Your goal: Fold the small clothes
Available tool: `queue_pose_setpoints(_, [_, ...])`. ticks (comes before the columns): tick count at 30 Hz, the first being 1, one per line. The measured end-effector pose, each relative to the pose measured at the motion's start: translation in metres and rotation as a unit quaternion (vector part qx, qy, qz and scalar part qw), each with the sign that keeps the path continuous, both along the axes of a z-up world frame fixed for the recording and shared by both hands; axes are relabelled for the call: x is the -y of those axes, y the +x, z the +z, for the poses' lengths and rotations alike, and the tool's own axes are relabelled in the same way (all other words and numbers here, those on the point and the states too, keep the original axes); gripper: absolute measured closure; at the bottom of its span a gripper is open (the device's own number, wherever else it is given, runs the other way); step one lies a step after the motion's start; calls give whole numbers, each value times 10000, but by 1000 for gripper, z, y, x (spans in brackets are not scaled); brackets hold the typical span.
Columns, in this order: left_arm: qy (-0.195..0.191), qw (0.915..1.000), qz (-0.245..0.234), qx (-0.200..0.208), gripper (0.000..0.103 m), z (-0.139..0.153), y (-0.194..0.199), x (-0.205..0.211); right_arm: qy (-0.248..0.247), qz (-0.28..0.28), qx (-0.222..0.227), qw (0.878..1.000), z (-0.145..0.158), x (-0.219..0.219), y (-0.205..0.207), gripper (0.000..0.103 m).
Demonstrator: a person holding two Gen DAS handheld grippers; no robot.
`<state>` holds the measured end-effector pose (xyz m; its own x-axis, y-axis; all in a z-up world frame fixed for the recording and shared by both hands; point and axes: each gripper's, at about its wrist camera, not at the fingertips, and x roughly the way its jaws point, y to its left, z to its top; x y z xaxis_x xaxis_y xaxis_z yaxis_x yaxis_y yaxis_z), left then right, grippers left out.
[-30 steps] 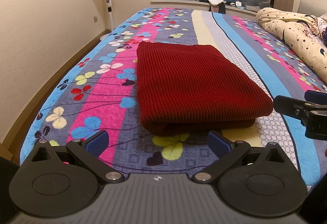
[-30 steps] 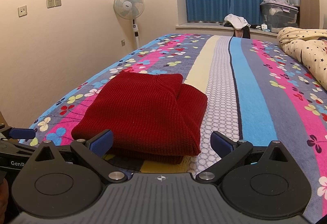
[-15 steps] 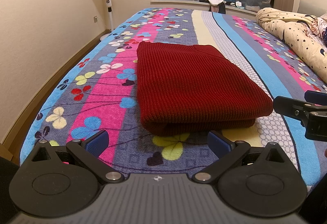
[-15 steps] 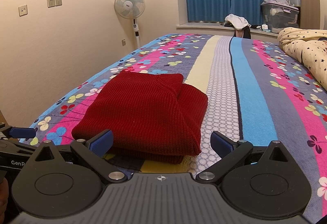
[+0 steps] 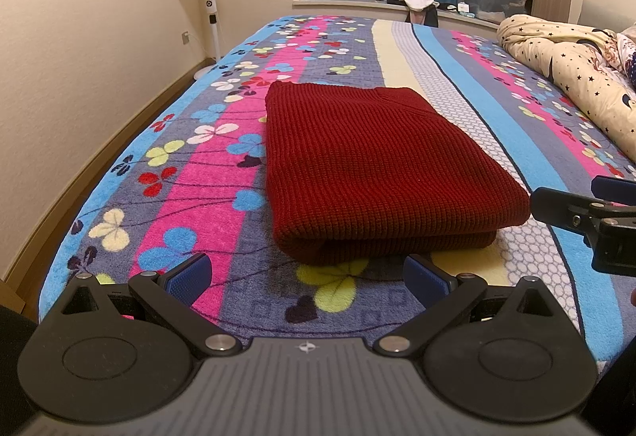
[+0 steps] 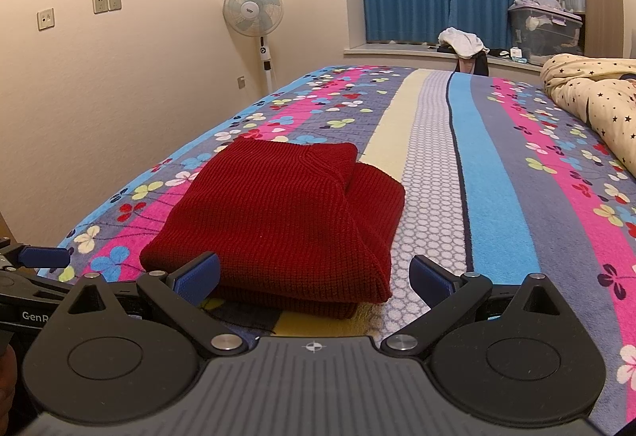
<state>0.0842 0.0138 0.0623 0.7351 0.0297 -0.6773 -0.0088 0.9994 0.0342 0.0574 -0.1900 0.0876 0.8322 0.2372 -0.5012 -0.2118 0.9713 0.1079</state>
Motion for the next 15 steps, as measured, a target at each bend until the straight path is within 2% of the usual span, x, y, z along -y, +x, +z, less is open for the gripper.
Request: queue_pose_setpoints(15, [27, 10000, -26, 33, 0, 1, 2, 1, -2, 2, 2, 10000, 0, 0, 0, 2])
